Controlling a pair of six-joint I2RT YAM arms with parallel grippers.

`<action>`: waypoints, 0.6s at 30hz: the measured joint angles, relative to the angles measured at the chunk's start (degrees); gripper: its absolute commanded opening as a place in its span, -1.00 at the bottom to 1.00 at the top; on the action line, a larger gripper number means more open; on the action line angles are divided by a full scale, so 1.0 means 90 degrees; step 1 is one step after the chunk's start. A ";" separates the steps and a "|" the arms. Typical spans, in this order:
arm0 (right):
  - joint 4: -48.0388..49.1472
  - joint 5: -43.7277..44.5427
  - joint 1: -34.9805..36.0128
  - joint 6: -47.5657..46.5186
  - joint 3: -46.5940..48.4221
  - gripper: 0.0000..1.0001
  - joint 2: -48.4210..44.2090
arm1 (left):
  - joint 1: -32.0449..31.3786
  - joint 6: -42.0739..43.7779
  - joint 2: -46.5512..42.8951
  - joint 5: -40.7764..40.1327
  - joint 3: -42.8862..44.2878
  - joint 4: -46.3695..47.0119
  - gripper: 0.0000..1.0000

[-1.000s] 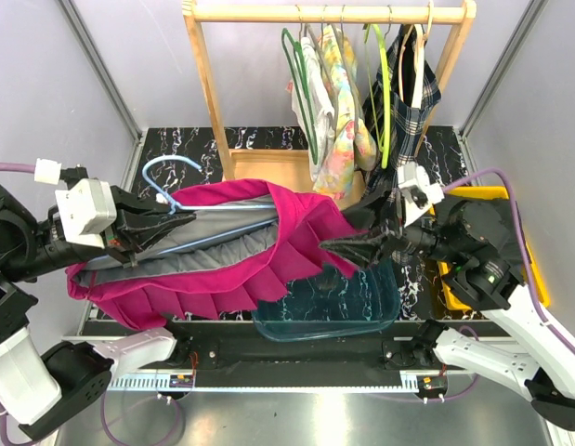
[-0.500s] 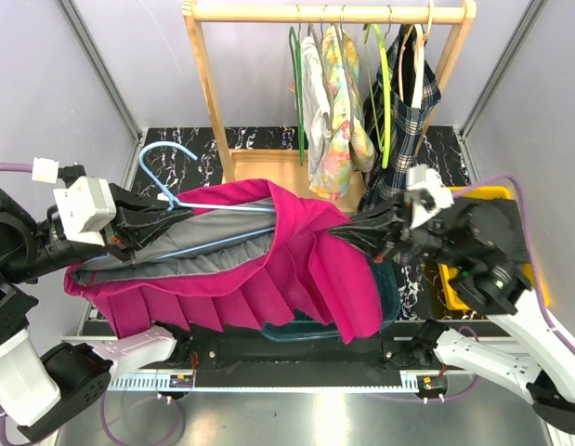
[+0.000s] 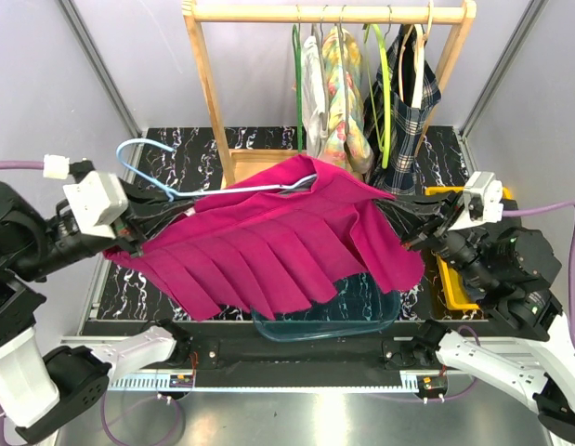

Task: Remove the skirt from the hanger

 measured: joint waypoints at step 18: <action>-0.0515 0.2504 -0.0019 -0.0078 -0.0772 -1.00 -0.0950 | -0.0080 0.0168 -0.0639 -0.0882 -0.0211 0.0787 -1.00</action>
